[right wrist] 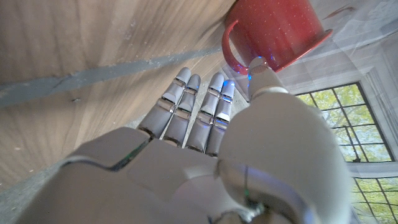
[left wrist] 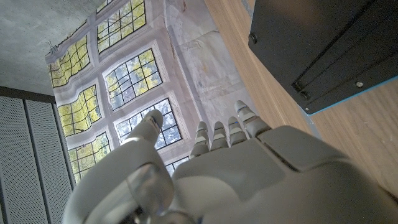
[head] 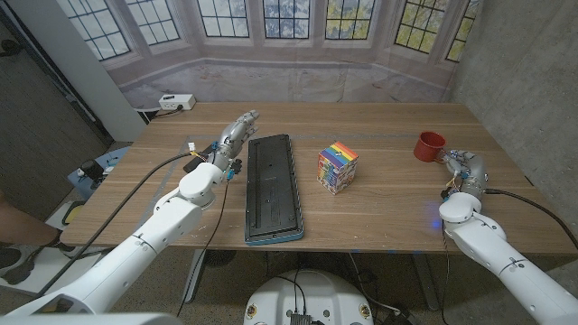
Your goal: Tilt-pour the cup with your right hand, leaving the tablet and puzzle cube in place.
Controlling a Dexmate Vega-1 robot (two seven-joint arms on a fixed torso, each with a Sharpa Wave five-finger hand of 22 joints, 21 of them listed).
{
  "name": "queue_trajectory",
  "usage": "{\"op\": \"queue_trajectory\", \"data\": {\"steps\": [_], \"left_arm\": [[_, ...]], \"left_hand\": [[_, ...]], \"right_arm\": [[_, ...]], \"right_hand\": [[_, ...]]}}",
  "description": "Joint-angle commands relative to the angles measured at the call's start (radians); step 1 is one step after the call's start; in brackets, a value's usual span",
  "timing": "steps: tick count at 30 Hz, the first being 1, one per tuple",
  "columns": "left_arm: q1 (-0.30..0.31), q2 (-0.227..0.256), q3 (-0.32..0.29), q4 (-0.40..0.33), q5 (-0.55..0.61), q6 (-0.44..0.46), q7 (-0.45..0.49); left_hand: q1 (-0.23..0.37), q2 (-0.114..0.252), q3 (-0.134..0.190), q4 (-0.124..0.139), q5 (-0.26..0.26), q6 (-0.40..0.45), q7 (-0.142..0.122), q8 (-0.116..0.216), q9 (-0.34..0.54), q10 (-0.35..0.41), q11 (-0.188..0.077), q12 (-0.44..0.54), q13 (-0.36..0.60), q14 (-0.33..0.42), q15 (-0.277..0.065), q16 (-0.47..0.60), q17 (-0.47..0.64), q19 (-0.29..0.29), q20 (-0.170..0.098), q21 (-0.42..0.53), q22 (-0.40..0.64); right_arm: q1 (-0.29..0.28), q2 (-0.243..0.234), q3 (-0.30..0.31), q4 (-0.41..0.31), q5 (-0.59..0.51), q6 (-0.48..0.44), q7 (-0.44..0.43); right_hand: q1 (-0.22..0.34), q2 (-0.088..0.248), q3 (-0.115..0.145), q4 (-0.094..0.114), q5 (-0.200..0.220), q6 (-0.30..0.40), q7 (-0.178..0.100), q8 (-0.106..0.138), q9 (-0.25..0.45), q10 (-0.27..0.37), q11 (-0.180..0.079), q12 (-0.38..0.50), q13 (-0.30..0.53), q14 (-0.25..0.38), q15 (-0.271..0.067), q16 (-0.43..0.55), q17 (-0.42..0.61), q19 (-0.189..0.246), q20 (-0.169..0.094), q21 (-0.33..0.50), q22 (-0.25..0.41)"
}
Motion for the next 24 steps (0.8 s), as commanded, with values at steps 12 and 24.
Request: {"op": "queue_trajectory", "data": {"steps": [12,24], "left_arm": [[-0.029,-0.011,0.013,0.026,0.003,0.005,-0.017],[-0.03,-0.014,0.017,0.03,0.0,0.006,-0.02]], "left_hand": [[0.016,0.002,0.0,-0.009,0.006,0.015,-0.003,0.007,0.005,0.006,0.004,-0.002,0.002,0.008,0.0,0.001,0.003,0.012,-0.001,0.0,0.004],[0.018,0.002,-0.001,-0.01,0.006,0.015,-0.005,0.005,0.005,0.008,0.005,-0.001,0.002,0.01,0.0,0.002,0.003,0.012,0.0,0.0,0.004]], "right_arm": [[0.026,-0.038,-0.023,0.066,0.04,0.068,0.074],[0.011,-0.042,-0.024,0.046,0.045,0.056,0.056]], "right_hand": [[0.026,0.012,-0.003,-0.001,0.002,0.019,-0.015,0.003,0.002,0.023,-0.006,0.005,0.005,0.017,-0.161,0.004,0.005,0.0,-0.094,0.002,0.004],[0.047,0.026,-0.008,0.0,0.0,0.071,-0.018,0.016,0.004,0.076,-0.005,0.023,0.009,0.072,-0.168,0.025,0.013,0.03,-0.107,0.012,0.004]]}}
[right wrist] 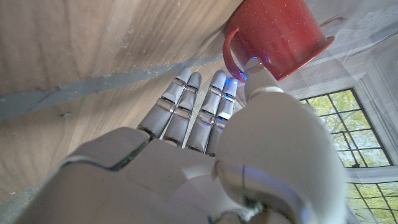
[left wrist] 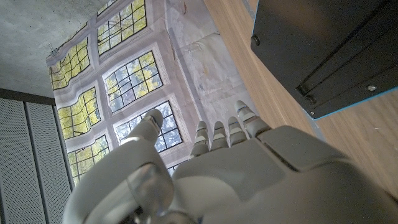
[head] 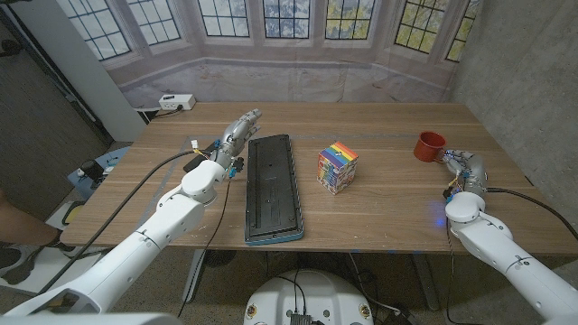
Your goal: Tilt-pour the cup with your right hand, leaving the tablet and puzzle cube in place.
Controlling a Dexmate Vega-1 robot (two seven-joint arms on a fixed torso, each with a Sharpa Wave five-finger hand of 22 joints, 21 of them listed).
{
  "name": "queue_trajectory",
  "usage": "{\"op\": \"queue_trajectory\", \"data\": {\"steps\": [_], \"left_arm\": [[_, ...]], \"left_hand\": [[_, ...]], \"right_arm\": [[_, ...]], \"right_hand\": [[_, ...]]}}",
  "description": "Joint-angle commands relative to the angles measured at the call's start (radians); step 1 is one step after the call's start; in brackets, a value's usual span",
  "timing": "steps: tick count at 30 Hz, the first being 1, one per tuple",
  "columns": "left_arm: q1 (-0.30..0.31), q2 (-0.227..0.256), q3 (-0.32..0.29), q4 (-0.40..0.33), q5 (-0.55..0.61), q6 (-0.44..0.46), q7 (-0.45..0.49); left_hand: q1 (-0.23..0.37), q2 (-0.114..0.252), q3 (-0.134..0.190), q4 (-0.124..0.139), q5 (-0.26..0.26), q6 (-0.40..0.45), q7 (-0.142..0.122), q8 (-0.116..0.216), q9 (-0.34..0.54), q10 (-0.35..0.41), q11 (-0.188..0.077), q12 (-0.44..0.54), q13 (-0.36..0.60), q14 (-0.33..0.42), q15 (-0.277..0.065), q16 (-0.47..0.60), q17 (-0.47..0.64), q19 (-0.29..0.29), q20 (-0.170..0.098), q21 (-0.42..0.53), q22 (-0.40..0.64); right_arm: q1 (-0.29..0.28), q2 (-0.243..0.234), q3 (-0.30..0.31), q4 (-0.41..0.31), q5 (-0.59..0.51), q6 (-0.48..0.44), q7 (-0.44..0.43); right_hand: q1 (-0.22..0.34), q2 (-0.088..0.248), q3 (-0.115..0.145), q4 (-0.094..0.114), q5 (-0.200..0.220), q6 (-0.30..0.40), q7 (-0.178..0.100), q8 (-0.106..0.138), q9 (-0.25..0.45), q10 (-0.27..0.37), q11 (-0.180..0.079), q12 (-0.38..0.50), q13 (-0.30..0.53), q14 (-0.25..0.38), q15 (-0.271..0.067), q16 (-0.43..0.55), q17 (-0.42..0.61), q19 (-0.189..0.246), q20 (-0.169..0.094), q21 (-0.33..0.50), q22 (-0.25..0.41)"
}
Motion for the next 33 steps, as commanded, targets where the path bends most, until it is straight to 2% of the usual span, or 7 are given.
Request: {"op": "queue_trajectory", "data": {"steps": [1,10,33], "left_arm": [[-0.006,-0.004,0.006,0.009,-0.003,0.0,-0.006],[-0.024,-0.017,0.015,0.036,-0.004,-0.013,-0.023],[-0.02,-0.019,0.009,0.046,-0.012,-0.019,-0.018]], "left_hand": [[0.013,-0.003,0.003,-0.006,0.006,0.009,0.0,0.005,0.005,0.008,0.005,-0.001,0.002,0.004,0.005,0.001,0.003,0.012,0.001,0.0,0.004],[0.014,-0.003,0.001,-0.006,0.006,0.01,-0.001,0.004,0.005,0.008,0.005,-0.002,0.002,0.005,0.005,0.001,0.003,0.013,0.0,-0.001,0.004],[0.017,-0.002,-0.001,-0.007,0.007,0.017,-0.003,0.005,0.006,0.011,0.005,-0.001,0.002,0.007,0.007,0.002,0.003,0.014,0.001,0.0,0.005]], "right_arm": [[-0.011,-0.007,-0.004,-0.014,0.008,-0.007,-0.009],[-0.015,0.007,-0.004,-0.021,0.01,-0.013,-0.032],[0.045,0.019,-0.042,0.027,-0.003,-0.021,-0.025]], "right_hand": [[0.016,0.002,-0.009,0.0,0.0,0.023,-0.001,0.012,0.004,0.023,0.005,0.012,0.005,0.023,-0.163,0.012,0.005,0.02,-0.1,0.009,0.004],[0.023,0.007,-0.016,0.002,-0.002,0.053,-0.004,0.019,0.005,0.054,0.005,0.022,0.007,0.052,-0.164,0.025,0.012,0.039,-0.102,0.013,0.005],[0.044,0.013,-0.022,0.0,-0.004,0.081,-0.012,0.022,0.007,0.083,0.003,0.03,0.011,0.077,-0.168,0.036,0.02,0.053,-0.109,0.014,0.006]]}}
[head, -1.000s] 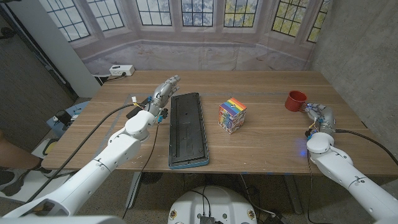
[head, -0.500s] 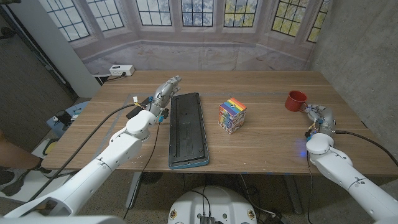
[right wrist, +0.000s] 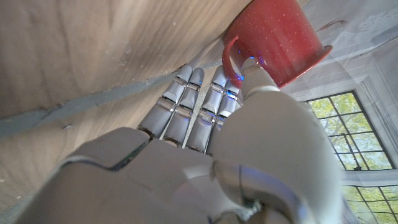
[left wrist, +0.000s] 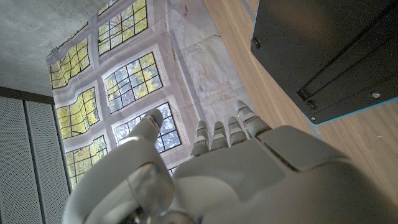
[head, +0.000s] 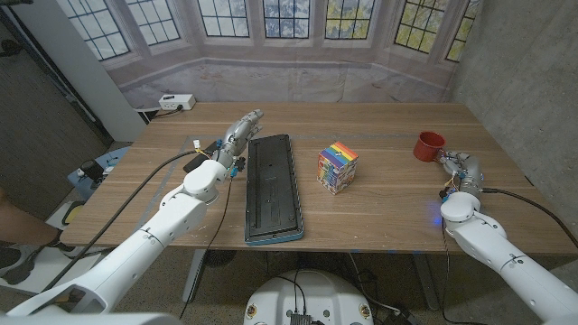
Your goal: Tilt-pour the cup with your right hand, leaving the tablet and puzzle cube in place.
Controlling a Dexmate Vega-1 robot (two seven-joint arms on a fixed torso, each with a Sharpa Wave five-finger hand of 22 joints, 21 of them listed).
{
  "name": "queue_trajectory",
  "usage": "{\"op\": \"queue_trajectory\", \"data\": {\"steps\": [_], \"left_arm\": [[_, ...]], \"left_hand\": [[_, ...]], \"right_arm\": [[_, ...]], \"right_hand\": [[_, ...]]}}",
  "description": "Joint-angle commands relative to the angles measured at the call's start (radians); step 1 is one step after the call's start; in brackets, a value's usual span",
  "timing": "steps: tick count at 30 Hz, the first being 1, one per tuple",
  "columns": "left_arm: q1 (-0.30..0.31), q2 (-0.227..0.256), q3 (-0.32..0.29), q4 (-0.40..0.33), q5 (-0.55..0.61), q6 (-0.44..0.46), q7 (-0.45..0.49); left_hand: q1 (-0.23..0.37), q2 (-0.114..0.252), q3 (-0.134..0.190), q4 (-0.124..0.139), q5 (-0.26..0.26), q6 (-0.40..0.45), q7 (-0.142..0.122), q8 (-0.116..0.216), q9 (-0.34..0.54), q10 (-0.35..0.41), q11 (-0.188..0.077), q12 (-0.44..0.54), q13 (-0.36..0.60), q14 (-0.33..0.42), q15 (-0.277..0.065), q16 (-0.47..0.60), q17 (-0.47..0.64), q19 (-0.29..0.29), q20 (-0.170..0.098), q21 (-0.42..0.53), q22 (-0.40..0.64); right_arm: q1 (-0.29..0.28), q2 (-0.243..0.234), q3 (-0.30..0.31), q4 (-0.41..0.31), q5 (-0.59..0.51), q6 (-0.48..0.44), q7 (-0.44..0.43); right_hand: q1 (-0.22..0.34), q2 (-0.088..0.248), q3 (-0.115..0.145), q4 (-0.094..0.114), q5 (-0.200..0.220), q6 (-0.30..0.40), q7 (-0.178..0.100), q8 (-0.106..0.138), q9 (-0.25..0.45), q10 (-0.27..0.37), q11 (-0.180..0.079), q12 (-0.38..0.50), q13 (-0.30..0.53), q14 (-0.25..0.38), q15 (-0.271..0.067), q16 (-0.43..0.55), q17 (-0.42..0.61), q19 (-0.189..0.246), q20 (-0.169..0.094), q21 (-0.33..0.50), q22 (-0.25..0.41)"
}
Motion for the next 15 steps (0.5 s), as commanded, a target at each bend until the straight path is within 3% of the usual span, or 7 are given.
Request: {"op": "queue_trajectory", "data": {"steps": [1,15], "left_arm": [[0.002,-0.002,-0.003,0.007,-0.004,-0.004,0.001],[-0.02,-0.01,0.006,0.038,-0.008,-0.011,-0.023]], "left_hand": [[0.012,0.003,0.001,-0.005,0.007,0.011,0.002,0.005,0.006,0.009,0.007,-0.001,0.002,0.007,0.007,0.002,0.003,0.014,0.002,0.0,0.004],[0.014,0.004,0.0,-0.005,0.007,0.014,0.003,0.005,0.006,0.012,0.006,-0.001,0.003,0.008,0.007,0.001,0.003,0.015,0.001,0.0,0.005]], "right_arm": [[0.02,0.005,-0.013,0.015,-0.007,-0.005,-0.004],[-0.003,-0.005,-0.004,-0.019,0.001,-0.028,-0.012]], "right_hand": [[0.019,0.005,-0.006,0.0,-0.004,0.025,-0.007,0.008,0.002,0.027,-0.004,0.012,0.004,0.021,-0.163,0.011,0.007,0.014,-0.109,0.01,0.006],[0.026,0.006,-0.012,0.0,-0.006,0.033,-0.005,0.007,0.003,0.033,-0.003,0.013,0.006,0.034,-0.163,0.017,0.011,0.02,-0.113,0.011,0.007]]}}
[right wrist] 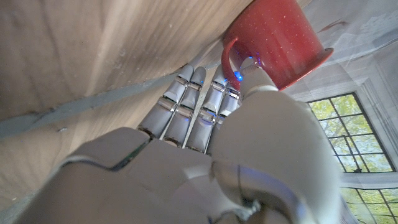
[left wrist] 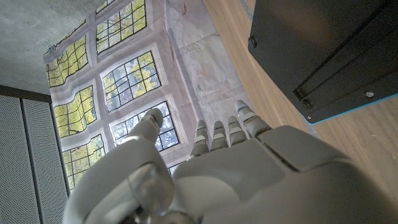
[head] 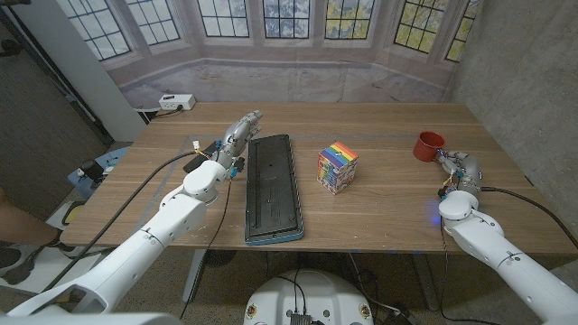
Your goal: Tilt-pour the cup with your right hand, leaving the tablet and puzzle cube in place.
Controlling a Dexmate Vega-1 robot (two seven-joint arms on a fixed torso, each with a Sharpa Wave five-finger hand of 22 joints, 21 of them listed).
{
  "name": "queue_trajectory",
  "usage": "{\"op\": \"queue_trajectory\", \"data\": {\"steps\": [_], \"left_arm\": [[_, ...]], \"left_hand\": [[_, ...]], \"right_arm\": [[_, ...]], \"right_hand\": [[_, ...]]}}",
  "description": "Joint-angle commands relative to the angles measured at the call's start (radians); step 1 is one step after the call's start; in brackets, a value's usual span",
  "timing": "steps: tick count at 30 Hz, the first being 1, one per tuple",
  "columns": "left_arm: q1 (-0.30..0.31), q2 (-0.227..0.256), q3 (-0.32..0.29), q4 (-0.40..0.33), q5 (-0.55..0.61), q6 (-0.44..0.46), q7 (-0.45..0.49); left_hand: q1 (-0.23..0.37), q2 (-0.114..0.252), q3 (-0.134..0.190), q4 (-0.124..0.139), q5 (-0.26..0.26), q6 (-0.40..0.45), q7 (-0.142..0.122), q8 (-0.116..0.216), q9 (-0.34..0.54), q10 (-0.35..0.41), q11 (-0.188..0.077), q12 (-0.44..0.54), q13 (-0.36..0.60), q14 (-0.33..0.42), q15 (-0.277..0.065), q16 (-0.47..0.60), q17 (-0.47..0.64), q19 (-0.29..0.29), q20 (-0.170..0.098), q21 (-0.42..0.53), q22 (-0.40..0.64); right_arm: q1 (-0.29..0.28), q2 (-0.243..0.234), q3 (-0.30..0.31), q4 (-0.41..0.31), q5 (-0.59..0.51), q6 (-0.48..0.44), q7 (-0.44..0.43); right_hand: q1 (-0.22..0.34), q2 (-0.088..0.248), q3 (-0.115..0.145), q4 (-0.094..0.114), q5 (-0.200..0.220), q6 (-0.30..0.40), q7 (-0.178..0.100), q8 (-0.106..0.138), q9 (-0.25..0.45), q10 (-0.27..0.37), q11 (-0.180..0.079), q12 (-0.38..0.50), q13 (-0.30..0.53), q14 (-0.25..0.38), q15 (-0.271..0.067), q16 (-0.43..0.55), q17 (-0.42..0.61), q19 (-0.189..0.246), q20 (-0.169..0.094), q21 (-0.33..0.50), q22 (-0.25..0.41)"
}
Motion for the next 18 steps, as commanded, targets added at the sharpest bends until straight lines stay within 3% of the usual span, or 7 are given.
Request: {"op": "queue_trajectory", "data": {"steps": [1,18], "left_arm": [[-0.018,-0.006,0.008,0.026,-0.004,-0.007,-0.018],[-0.039,-0.014,0.012,0.059,-0.009,-0.017,-0.038]], "left_hand": [[0.009,-0.001,0.002,-0.002,0.007,0.008,-0.001,0.005,0.001,0.005,0.003,-0.001,0.003,0.002,0.002,0.001,0.003,0.009,-0.004,0.0,0.005],[0.011,-0.001,0.001,-0.003,0.007,0.008,-0.002,0.004,0.001,0.005,0.003,-0.001,0.003,0.002,0.002,0.001,0.003,0.01,-0.004,0.0,0.005]], "right_arm": [[-0.012,-0.007,0.004,-0.021,0.005,-0.016,-0.01],[-0.011,-0.009,0.002,-0.037,0.002,-0.041,-0.015]], "right_hand": [[0.013,0.001,-0.001,0.0,-0.002,0.003,0.002,-0.001,0.003,0.001,0.002,0.002,0.004,0.011,-0.157,0.003,0.002,0.008,-0.107,0.003,0.001],[0.019,0.008,-0.004,0.003,-0.004,0.008,0.001,-0.003,0.004,0.005,0.002,0.002,0.006,0.013,-0.157,0.004,0.006,0.009,-0.108,0.002,0.002]]}}
